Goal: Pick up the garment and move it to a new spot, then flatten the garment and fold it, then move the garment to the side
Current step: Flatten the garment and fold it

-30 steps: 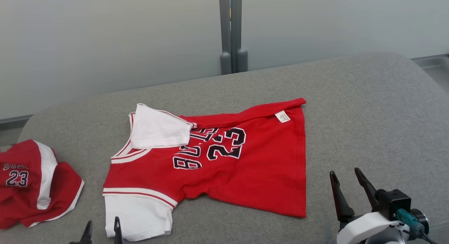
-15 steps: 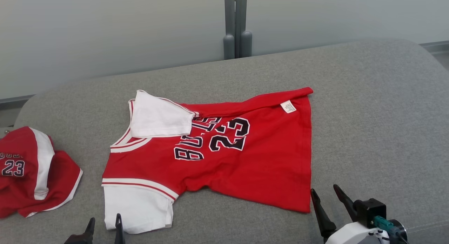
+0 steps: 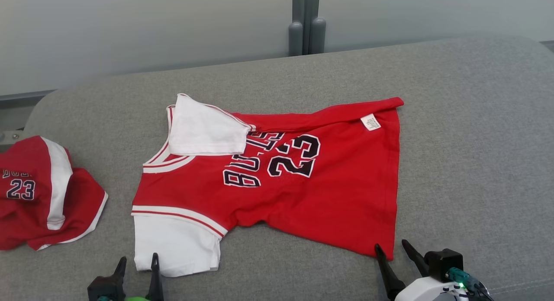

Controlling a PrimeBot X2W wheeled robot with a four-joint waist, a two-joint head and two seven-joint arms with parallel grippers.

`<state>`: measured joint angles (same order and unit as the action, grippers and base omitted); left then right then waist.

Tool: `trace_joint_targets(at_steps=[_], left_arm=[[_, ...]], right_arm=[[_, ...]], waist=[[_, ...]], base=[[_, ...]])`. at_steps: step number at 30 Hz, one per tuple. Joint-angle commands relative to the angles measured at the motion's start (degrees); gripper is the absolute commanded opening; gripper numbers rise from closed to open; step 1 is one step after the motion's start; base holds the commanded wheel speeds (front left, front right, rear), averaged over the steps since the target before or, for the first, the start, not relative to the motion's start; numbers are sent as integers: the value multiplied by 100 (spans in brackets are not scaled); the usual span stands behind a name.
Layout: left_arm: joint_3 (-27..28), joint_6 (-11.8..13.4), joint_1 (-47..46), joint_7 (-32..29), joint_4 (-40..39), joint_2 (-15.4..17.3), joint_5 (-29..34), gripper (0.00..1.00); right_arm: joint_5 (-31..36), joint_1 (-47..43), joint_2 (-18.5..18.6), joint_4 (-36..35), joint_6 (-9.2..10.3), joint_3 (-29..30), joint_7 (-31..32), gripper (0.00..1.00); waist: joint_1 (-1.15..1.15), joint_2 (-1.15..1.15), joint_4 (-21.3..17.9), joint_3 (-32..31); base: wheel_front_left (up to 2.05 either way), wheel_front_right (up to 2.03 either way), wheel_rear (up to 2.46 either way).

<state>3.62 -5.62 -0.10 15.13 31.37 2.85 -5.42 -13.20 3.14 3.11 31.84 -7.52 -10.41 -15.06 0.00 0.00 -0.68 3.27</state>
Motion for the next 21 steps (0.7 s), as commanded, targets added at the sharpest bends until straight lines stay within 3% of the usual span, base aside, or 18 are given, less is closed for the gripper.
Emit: trace_joint_targets(at_steps=[1,8,21], left_arm=[[-37,-32,-150,0,6,12,24,100],[-124,-82,-291,0,34,13,-107,100],[-200,-149,-414,0,209,15,-470,100]], right_arm=[[-6,125,4,84,6,34,-16,100],[-271,231,-12,385,6,-60,-14,100],[-164,387,-30,843,2,-308,38,100]], waist=[[0,0,87,100],[0,0,170,242],[0,0,172,335]], base=[[0,0,0],[0,0,0],[0,0,0]])
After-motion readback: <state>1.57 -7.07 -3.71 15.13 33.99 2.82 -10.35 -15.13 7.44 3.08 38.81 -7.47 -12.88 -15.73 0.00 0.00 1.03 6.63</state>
